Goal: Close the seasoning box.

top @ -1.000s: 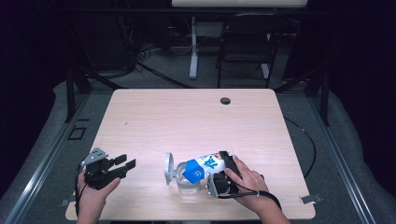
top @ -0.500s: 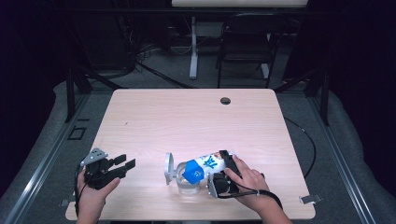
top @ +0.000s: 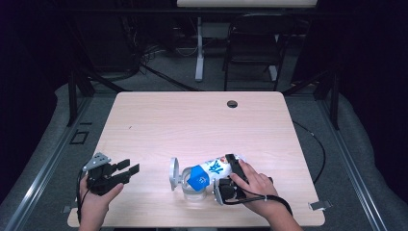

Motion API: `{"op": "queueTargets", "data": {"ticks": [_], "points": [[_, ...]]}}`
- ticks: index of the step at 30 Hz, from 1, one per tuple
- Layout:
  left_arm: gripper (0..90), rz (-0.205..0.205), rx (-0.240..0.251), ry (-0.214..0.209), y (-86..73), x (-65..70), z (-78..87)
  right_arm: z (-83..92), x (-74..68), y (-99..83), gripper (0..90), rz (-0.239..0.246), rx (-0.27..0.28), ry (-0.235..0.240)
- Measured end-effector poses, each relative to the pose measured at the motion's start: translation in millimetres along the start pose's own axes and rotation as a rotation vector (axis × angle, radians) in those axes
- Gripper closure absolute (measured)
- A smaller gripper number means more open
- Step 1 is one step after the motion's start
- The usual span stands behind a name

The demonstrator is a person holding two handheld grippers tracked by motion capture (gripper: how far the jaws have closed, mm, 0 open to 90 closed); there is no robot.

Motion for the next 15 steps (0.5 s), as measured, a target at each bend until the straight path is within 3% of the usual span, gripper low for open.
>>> {"op": "queueTargets", "data": {"ticks": [12,15], "points": [[51.0,0.003,0.001,0.003,-0.8,-0.9,-0.4,3.9,4.7,1.0,40.5,0.065,-0.045,-0.008],[51.0,0.004,0.004,0.004,-0.2,-1.1,0.1,2.2,4.6,1.7,40.5,0.068,-0.024,-0.007]]}}
Point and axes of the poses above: each handheld gripper's, and its own axes: z roughly backward along the jaws, y roughly out of its top, x roughly to its right, the point moved 7 cm from there along -z, roughly forward along the jaws, and after that the axes turned 11 degrees about x, right-handed, at the moved point
